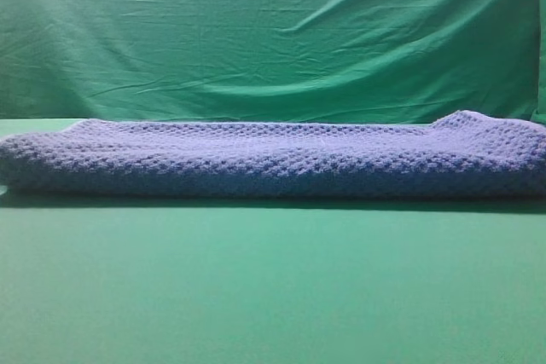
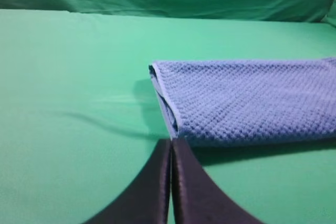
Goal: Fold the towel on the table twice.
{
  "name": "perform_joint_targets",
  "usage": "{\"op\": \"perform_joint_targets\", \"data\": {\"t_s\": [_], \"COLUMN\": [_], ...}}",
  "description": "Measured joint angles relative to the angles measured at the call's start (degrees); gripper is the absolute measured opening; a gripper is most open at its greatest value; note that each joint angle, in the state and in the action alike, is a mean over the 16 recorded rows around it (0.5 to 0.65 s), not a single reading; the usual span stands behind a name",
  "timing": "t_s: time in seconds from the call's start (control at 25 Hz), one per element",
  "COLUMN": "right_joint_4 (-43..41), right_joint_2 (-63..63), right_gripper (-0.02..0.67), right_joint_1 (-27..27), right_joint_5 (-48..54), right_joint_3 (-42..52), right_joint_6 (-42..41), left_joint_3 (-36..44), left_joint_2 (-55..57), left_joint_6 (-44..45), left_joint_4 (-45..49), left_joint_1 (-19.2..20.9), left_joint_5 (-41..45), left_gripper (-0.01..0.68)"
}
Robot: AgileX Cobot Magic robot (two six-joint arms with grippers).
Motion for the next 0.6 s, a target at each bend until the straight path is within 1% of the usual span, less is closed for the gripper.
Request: {"op": "perform_joint_targets", "data": {"t_s": [0.32, 0.6], "right_joint_4": [-2.0, -2.3], "right_joint_2": [0.0, 0.0], "right_gripper": [0.101, 0.101], "right_joint_1": [0.0, 0.0], "right_joint_5": [-0.5, -0.5], "right_joint_3": [0.0, 0.0], "right_joint_6": [0.0, 0.0], "left_joint_3": [0.0, 0.0], "left_joint_2": [0.1, 0.1], "left_joint_6": [0.0, 0.0], "left_joint_4": [2.1, 2.3], "left_joint_1": [0.0, 0.0], "left_joint_5": [3.2, 3.5], "left_gripper": [0.000, 0.000]}}
